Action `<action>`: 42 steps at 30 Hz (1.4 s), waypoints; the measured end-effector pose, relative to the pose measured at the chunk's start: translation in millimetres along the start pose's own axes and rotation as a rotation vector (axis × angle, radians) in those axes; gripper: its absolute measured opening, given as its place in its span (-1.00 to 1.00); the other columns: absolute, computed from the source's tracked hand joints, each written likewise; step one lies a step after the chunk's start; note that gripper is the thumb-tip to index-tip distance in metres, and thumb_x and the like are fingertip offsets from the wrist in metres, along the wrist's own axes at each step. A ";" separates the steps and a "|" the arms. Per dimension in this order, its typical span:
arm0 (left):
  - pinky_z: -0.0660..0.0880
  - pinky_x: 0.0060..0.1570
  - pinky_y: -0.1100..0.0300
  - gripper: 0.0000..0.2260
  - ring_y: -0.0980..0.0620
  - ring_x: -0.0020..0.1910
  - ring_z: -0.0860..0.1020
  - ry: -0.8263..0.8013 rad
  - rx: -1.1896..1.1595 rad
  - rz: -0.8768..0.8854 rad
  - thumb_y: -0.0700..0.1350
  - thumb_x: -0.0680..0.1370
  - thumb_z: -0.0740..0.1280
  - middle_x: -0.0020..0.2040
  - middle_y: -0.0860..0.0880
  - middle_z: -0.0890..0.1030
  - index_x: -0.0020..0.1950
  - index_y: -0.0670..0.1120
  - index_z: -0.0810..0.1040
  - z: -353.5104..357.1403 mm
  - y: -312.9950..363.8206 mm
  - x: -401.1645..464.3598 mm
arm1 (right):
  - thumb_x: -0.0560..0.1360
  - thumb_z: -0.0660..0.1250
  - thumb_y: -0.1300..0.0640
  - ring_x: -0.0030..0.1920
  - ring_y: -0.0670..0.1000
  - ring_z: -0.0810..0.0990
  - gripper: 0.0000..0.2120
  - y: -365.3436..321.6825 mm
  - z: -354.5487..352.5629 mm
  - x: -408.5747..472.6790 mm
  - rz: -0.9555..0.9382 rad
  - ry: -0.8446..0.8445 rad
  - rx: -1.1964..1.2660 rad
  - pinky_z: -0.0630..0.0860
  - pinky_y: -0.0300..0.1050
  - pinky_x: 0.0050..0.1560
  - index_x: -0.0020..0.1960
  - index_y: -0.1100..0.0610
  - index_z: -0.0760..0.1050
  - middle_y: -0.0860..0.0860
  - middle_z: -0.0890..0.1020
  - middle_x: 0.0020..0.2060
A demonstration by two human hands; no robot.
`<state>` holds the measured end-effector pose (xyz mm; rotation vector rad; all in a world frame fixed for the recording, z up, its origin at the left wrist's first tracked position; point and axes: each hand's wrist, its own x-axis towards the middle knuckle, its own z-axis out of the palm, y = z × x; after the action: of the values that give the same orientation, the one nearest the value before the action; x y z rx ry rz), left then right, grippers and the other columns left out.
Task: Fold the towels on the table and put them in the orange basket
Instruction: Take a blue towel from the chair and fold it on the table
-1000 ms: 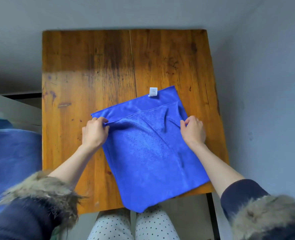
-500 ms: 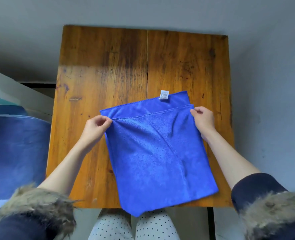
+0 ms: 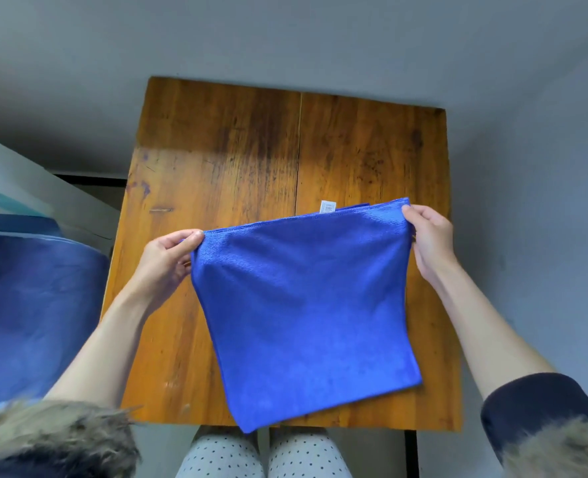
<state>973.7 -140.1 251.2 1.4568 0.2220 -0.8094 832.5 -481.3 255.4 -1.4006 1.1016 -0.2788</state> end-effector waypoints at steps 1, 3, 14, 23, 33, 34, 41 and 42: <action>0.48 -0.29 0.34 -0.91 0.15 -0.31 0.55 0.028 0.062 0.004 -0.16 0.53 0.31 -0.26 0.03 0.64 -0.05 -0.13 0.58 -1.6 -0.8 4.6 | 0.53 0.29 0.17 -0.21 -0.09 0.52 -0.86 0.9 2.7 3.9 0.003 -0.001 -0.012 0.45 -0.25 -0.19 -0.18 0.09 0.56 -0.02 0.59 -0.23; 0.52 -0.23 0.31 -0.92 0.15 -0.24 0.55 0.070 0.205 0.005 -0.15 0.53 0.33 -0.20 0.00 0.62 -0.06 -0.13 0.60 -2.5 -6.5 14.9 | 0.53 0.30 0.18 -0.22 -0.09 0.51 -0.88 7.4 9.2 13.9 0.009 -0.001 -0.057 0.43 -0.27 -0.22 -0.17 0.11 0.55 -0.02 0.59 -0.22; 0.42 -0.05 0.21 -0.91 0.01 -0.15 0.51 0.331 0.850 0.054 -0.14 0.49 0.37 -0.13 -0.06 0.58 -0.08 -0.12 0.64 1.5 -43.9 71.3 | 0.54 0.27 0.19 -0.05 -0.01 0.55 -0.85 47.2 41.6 71.4 0.062 0.029 -0.360 0.46 -0.21 -0.15 0.05 0.20 0.56 0.05 0.60 -0.06; 0.37 0.14 0.08 -0.95 -0.15 0.12 0.41 0.224 1.090 0.290 -0.22 0.46 0.41 0.11 -0.16 0.46 -0.15 -0.21 0.61 2.2 -57.8 85.8 | 0.50 0.32 0.13 -0.07 -0.03 0.51 -0.90 48.2 51.7 85.9 0.011 -0.064 -0.517 0.42 -0.12 -0.03 -0.13 0.15 0.58 0.00 0.59 -0.14; 0.29 -0.10 0.16 -0.93 -0.12 -0.07 0.42 0.162 1.151 0.121 -0.20 0.45 0.41 -0.14 -0.09 0.40 -0.17 -0.15 0.54 10.8 -43.5 87.1 | 0.48 0.34 0.17 -0.12 -0.03 0.52 -0.85 39.8 49.1 79.5 0.006 -0.071 -0.459 0.43 -0.09 -0.09 -0.17 0.23 0.62 0.05 0.61 -0.19; 0.27 -0.14 0.19 -0.92 -0.11 -0.10 0.43 0.163 1.135 0.111 -0.20 0.44 0.42 -0.17 -0.07 0.41 -0.18 -0.15 0.54 12.8 -40.9 86.2 | 0.48 0.34 0.19 -0.13 -0.04 0.52 -0.87 38.2 48.0 76.0 0.011 -0.063 -0.417 0.43 -0.12 -0.11 -0.16 0.22 0.62 0.05 0.61 -0.19; 0.36 -0.28 0.22 -0.91 0.02 -0.22 0.49 0.201 0.768 -0.027 -0.18 0.39 0.49 -0.26 -0.05 0.60 -0.24 -0.11 0.60 1.5 -15.0 56.6 | 0.51 0.32 0.24 -0.14 -0.06 0.57 -0.91 9.5 21.2 46.6 0.066 -0.082 -0.194 0.49 -0.25 -0.14 -0.07 0.20 0.59 0.03 0.63 -0.16; 0.38 -0.26 0.22 -0.90 0.04 -0.24 0.50 0.172 0.736 -0.014 -0.19 0.40 0.49 -0.26 -0.05 0.60 -0.26 -0.11 0.59 -0.9 -5.9 49.9 | 0.51 0.32 0.24 -0.12 -0.03 0.58 -0.92 2.2 15.1 42.9 0.075 -0.096 -0.169 0.51 -0.22 -0.11 -0.10 0.19 0.59 0.06 0.63 -0.14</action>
<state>1006.5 -156.3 216.8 2.2222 0.0589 -0.8154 864.7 -502.6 231.3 -1.5016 1.1153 -0.0646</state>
